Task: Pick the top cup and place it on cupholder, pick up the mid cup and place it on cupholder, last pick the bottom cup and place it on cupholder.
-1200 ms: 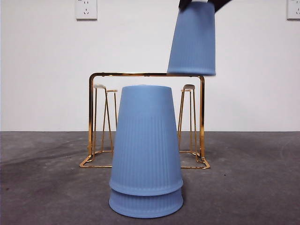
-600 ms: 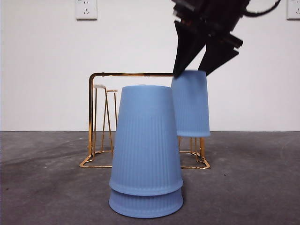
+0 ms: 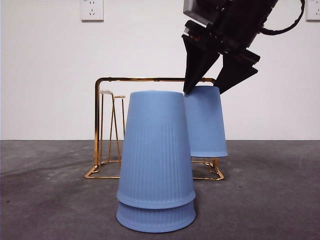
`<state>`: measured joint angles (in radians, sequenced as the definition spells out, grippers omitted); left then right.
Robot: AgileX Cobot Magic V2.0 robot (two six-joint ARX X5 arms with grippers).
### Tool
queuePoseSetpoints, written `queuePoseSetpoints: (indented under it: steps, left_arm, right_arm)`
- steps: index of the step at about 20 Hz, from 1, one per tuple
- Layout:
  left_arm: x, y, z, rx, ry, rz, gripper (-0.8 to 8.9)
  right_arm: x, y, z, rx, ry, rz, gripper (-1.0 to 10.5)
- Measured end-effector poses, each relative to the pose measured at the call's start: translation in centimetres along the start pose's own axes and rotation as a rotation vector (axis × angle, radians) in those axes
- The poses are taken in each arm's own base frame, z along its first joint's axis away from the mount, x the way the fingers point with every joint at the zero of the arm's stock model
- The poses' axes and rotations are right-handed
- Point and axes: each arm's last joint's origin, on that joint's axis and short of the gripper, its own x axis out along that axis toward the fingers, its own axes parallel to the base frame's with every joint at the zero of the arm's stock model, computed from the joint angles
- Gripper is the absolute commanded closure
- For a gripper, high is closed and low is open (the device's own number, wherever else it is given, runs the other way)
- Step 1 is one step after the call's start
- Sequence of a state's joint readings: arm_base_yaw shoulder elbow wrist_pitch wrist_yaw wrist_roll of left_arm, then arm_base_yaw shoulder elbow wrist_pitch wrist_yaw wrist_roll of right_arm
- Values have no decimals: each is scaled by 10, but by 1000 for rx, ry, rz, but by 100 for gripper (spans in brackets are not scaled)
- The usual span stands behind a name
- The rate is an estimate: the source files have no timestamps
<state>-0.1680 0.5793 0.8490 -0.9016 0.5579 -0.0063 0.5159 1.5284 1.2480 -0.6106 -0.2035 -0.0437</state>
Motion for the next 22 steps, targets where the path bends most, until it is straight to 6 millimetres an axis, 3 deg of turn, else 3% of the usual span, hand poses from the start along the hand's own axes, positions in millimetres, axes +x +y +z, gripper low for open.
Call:
queuePoseSetpoints:
  steps: [6,12,16,22]
  left_arm:
    - [1,-1,1,11,-8,-14,280]
    - [8,-11,23,49,2,-90,281]
    - [31,-22,51,104,80,-96,282]
    - [88,-59,77,242,220,-84,282]
  right_arm:
    - [-69,14,-1,-19,-154,-30,562]
    - [-131,36,-31,-7,-145,2,563]
    - [-136,48,-49,-32,-135,43,564]
    - [-101,46,-101,68,-70,62,564]
